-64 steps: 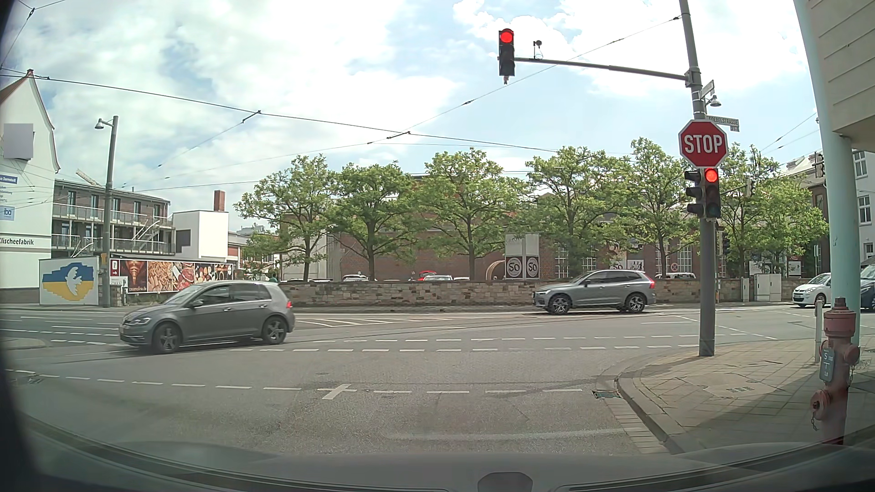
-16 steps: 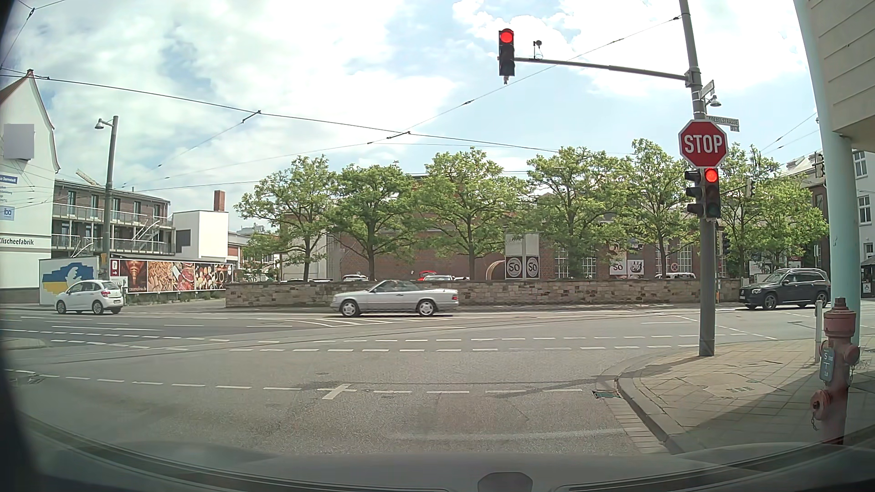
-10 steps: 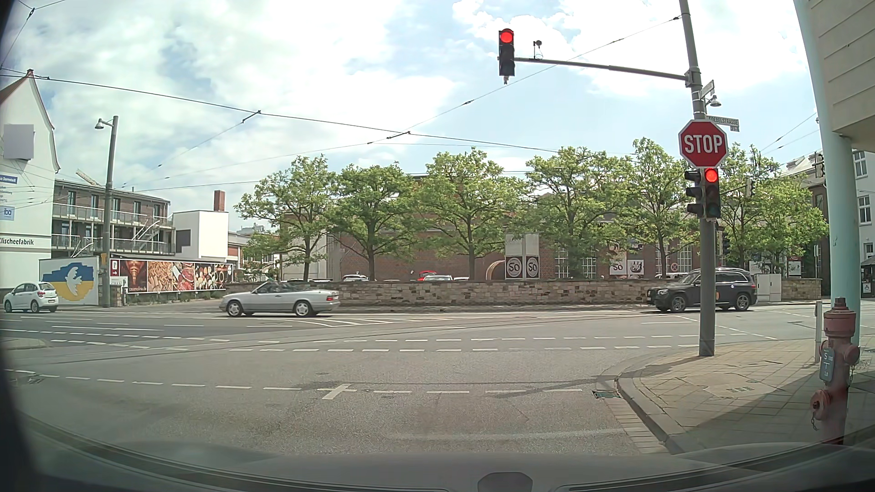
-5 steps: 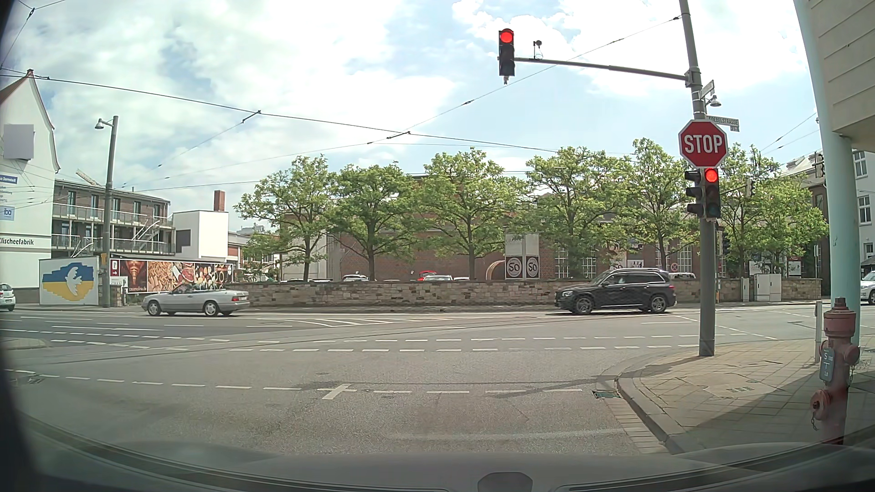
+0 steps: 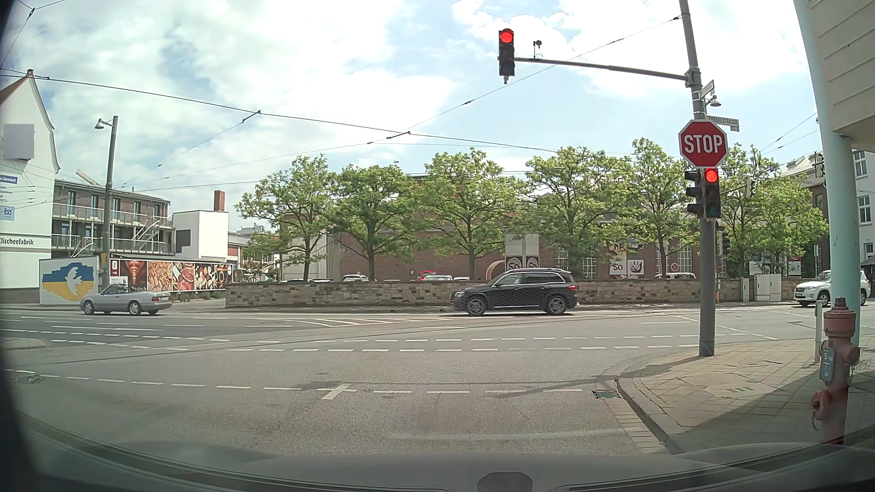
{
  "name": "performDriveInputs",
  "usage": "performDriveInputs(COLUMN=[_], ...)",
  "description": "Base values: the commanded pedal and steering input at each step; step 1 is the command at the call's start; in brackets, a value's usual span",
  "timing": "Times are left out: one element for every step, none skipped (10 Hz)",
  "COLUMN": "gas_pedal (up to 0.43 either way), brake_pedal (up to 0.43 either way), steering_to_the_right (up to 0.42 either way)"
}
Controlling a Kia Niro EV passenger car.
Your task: Follow the waypoints while adhering to traffic rules and regulations
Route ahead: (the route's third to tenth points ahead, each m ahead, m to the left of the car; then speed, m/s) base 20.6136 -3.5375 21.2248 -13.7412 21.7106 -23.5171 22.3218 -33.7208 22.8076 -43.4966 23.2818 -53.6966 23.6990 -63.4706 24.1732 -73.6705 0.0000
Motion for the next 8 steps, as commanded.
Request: performDriveInputs(gas_pedal=[0.000,0.000,0.000,0.000,0.000,0.000,0.000,0.000], brake_pedal=[0.317,0.323,0.323,0.323,0.323,0.323,0.323,0.323], steering_to_the_right=[0.036,0.036,0.036,0.036,0.036,0.036,0.036,0.036])
